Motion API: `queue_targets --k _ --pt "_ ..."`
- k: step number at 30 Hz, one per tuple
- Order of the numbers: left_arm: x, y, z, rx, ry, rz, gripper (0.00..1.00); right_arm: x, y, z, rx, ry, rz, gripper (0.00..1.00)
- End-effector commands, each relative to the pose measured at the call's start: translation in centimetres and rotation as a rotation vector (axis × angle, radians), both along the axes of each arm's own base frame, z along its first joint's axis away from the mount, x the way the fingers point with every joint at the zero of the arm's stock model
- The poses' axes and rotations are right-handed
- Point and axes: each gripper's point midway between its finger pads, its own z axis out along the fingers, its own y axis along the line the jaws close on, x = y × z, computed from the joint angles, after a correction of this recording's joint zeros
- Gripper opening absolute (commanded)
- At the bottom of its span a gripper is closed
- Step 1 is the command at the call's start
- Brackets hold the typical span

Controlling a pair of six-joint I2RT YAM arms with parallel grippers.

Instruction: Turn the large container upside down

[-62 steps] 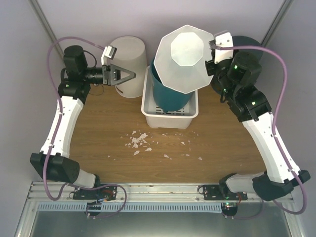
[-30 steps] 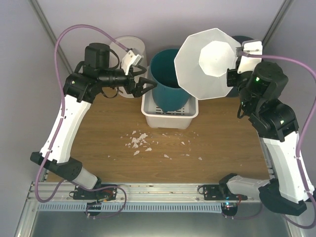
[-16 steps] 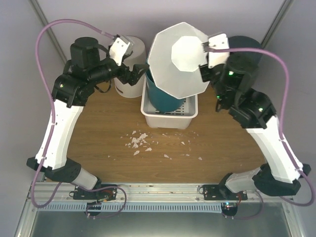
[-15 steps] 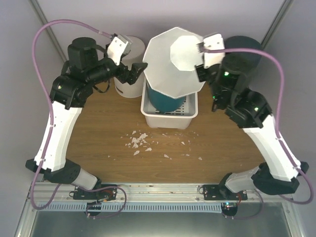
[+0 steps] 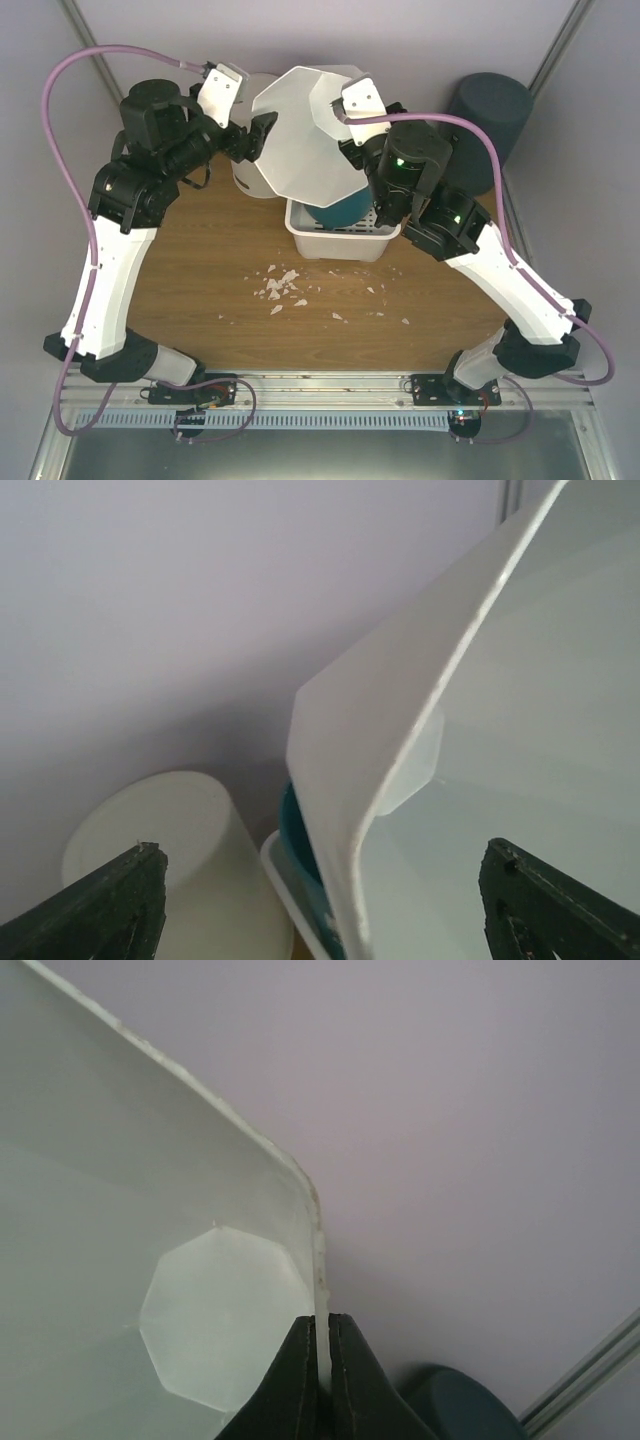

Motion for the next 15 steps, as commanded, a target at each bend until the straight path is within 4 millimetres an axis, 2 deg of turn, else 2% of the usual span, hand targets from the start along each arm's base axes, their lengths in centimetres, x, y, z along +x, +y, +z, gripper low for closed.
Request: queue_targets --k 1,7,15 --pt "0.7 1.5 0.2 0.051 -0.037 0.094 0.81 -1.2 -1.8 4.4 0.135 -0.103 -0.035 0.01" --pt "1.5 2.3 -0.7 0.101 -0.022 0.148 0.74 -1.3 -1.0 4.4 0.128 -0.098 -0.022 0.01" --pt "1.8 1.8 -0.9 0.098 -0.018 0.132 0.69 -1.4 0.2 4.0 0.113 -0.09 0.006 0.01"
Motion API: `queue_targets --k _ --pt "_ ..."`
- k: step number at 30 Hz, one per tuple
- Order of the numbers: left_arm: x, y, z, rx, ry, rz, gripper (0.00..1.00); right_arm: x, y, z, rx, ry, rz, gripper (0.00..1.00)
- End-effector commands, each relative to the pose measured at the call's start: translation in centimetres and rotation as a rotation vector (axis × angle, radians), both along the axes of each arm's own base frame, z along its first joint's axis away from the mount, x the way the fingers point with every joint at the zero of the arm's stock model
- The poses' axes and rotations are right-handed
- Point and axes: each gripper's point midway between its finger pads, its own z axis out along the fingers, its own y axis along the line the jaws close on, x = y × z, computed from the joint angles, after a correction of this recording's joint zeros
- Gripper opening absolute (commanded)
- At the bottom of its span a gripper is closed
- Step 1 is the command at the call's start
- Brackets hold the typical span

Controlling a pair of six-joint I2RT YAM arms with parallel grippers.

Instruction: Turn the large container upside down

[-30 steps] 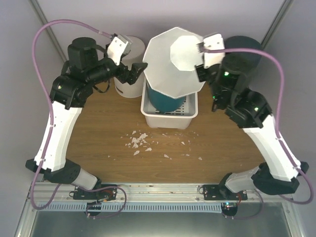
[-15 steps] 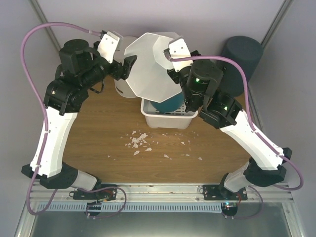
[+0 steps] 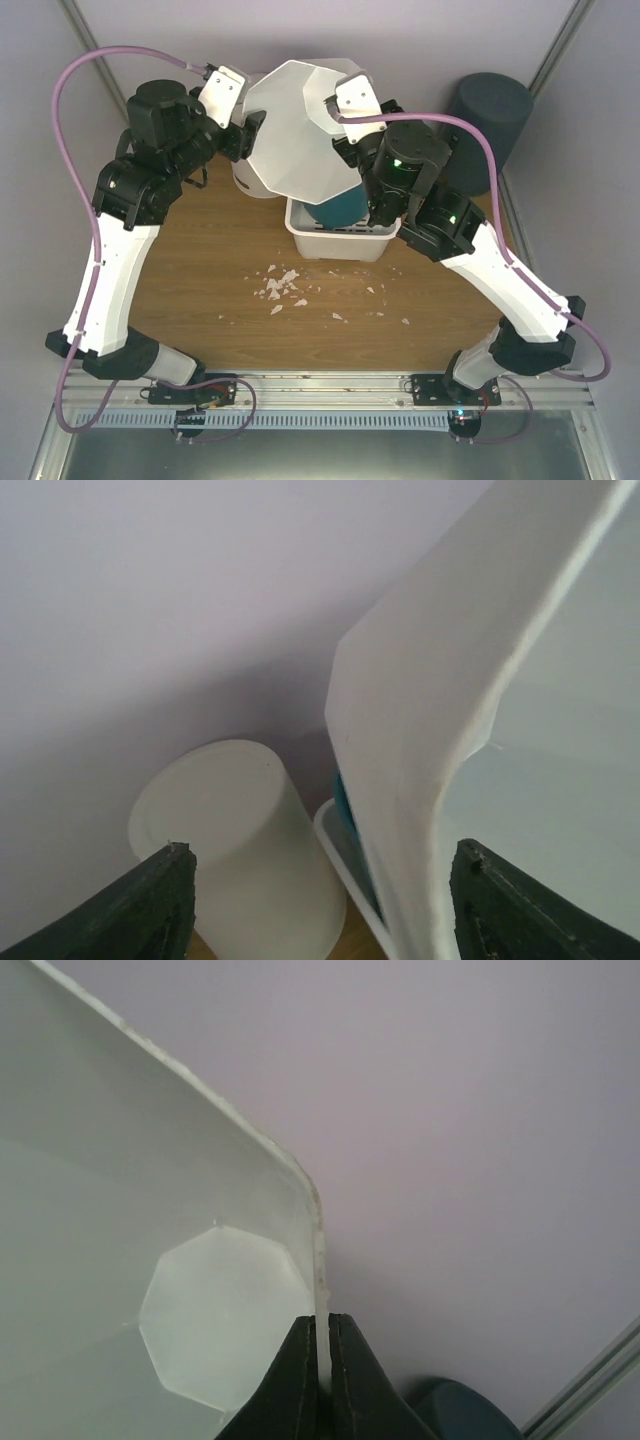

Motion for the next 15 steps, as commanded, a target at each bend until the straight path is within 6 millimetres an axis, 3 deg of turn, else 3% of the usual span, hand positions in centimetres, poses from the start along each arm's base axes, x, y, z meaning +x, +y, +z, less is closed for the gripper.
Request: queue_targets --k 1,3,7,10,12,15 --pt "0.4 -0.3 0.4 0.001 -0.021 0.0 0.64 -1.0 -0.4 2.6 0.096 -0.054 0.013 0.01" --pt "0.5 -0.3 0.4 0.0 -0.022 0.0 0.53 -1.0 -0.4 2.4 0.094 -0.046 0.015 0.01" --pt "0.5 -0.3 0.4 -0.006 -0.019 0.002 0.16 -1.2 -0.4 2.4 0.108 -0.044 0.025 0.01" --pt "0.4 -0.3 0.6 -0.012 -0.024 0.002 0.01 -1.3 -0.5 2.3 0.113 -0.041 0.027 0.01" --pt "0.2 -0.2 1.0 -0.018 -0.038 0.002 0.0 -1.3 -0.4 2.3 0.119 -0.039 0.036 0.02" --pt "-0.2 0.0 1.9 -0.03 -0.064 0.002 0.0 -1.4 -0.2 2.3 0.131 -0.042 0.05 0.19"
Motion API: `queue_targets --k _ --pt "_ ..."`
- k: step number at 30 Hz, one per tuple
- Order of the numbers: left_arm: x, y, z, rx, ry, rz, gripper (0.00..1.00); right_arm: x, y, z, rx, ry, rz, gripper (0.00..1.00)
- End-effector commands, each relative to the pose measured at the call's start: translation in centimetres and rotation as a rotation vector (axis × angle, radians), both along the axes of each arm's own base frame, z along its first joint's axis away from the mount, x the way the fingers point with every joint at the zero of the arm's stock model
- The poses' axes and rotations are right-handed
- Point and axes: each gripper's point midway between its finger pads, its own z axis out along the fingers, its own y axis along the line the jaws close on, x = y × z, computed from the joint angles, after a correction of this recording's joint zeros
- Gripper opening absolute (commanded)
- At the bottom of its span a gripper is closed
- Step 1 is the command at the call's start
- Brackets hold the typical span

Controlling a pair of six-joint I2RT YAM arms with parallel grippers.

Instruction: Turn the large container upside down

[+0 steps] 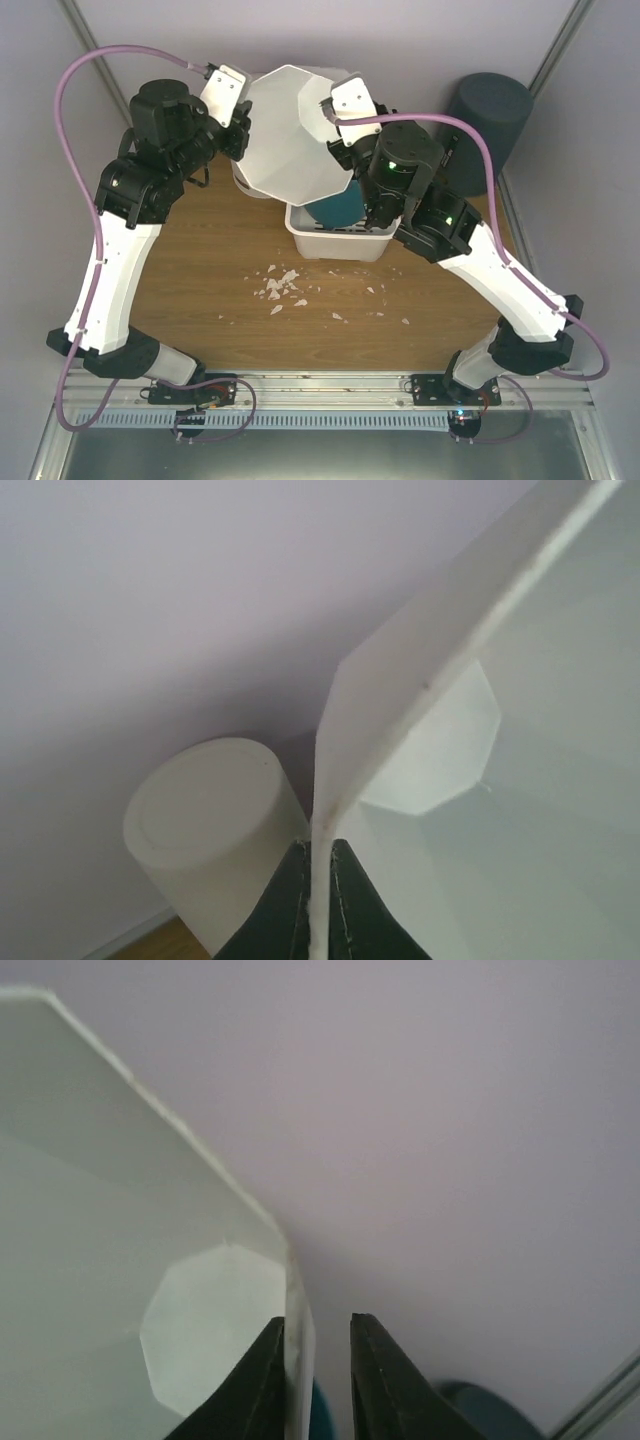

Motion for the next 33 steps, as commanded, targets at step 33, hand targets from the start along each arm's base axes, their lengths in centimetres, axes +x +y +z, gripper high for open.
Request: queue_targets --k 33 --pt "-6.2 7.1 11.7 -0.015 -0.605 0.256 0.0 -11.7 0.6 6.5 0.593 0.153 0.778 0.58"
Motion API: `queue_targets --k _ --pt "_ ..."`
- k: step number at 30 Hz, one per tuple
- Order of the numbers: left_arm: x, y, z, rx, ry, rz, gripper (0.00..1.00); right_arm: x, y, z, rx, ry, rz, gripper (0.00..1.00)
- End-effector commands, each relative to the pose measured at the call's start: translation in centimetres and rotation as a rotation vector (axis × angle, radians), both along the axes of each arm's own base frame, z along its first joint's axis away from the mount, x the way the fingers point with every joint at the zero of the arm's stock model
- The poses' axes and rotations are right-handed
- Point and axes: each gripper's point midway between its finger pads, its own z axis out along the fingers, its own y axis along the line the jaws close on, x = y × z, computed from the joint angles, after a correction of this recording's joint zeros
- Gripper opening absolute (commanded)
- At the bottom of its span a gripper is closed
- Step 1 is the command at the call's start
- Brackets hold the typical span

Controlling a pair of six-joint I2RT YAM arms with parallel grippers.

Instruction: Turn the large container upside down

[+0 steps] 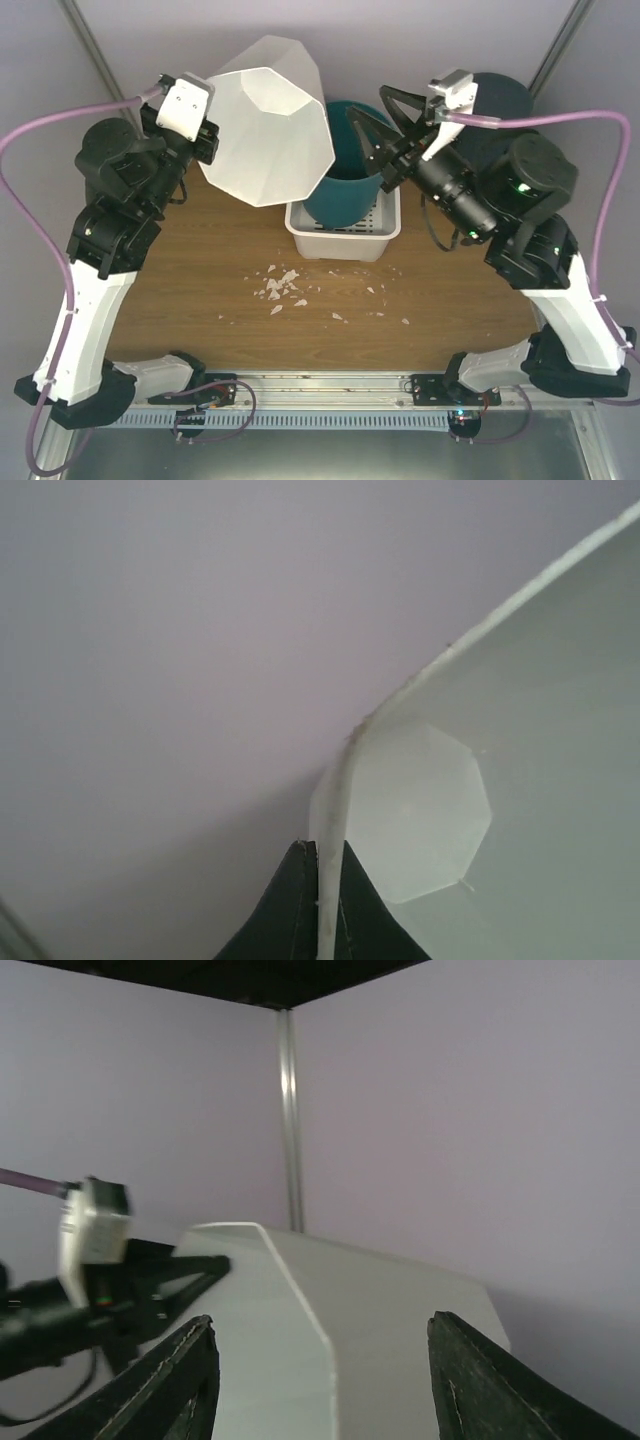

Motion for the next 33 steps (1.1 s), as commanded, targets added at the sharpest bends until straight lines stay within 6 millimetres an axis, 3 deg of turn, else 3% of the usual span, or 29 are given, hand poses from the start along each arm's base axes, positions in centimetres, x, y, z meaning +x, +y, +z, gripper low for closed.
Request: queue_targets --k 1,6,16,24,33 --pt "-1.4 3.0 5.2 -0.025 -0.253 0.15 0.0 -2.0 1.2 -1.2 0.016 0.091 0.169 0.6" --pt "-1.7 4.4 6.0 0.066 -0.352 0.27 0.0 -2.6 2.9 -3.4 -0.029 0.15 0.249 0.62" --pt "-3.7 6.5 6.5 0.27 -0.57 0.509 0.0 -2.3 3.2 -6.2 -0.063 0.221 0.244 0.64" --pt "-5.6 6.3 2.9 0.492 -0.723 0.62 0.0 -1.6 4.6 -8.8 -0.102 0.315 0.269 0.67" --pt "-5.8 7.0 -4.2 0.686 -0.786 0.703 0.0 1.0 6.1 -12.0 -0.115 0.449 0.327 0.74"
